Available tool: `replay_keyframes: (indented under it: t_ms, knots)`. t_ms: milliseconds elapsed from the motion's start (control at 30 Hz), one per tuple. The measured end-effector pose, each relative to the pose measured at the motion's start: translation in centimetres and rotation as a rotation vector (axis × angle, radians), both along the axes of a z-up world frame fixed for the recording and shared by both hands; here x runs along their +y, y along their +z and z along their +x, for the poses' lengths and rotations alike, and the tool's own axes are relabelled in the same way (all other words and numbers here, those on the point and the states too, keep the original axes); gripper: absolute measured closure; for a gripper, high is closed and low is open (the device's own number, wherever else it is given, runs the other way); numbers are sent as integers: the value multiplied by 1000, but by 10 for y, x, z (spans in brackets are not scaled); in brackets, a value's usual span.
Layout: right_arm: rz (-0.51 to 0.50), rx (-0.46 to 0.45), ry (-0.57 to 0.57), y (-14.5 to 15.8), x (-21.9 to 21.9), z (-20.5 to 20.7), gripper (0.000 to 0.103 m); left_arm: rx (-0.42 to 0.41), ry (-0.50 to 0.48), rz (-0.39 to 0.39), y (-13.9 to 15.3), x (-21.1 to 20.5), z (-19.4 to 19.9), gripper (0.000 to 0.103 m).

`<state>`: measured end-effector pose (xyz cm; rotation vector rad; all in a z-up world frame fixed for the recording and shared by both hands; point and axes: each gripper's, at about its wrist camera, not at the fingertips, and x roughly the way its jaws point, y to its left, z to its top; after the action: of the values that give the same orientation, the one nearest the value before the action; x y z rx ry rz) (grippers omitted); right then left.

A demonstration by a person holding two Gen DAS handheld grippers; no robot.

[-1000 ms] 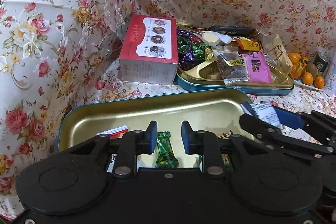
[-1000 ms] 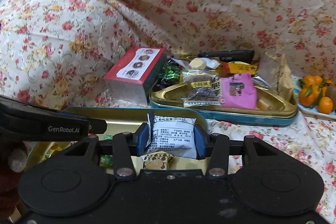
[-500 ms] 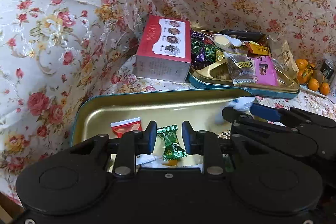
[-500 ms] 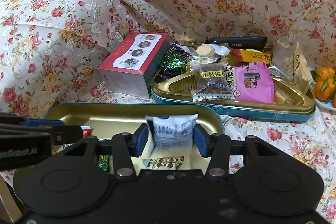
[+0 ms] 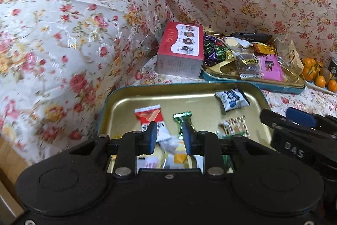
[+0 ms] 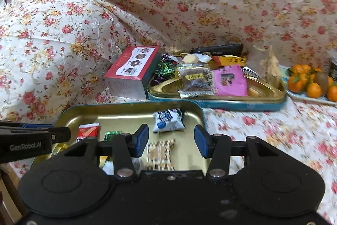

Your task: Organize snacks

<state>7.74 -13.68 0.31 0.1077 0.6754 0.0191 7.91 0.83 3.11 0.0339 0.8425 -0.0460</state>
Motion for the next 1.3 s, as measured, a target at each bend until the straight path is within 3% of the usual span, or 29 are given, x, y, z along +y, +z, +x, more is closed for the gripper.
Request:
replay_keyframes:
  t_ms: [267,533,1300]
  knots:
    - [31,32,-57,-1,-3,-47,50,-38,20,52,-2,-2,-34,66]
    - [8,23,-75,1,4,-78,49,-36,25,52,-9,3,-48,66]
    - [-59,45,-45,-4,24,-90,48,-10,35,31,-19,20,-60,66]
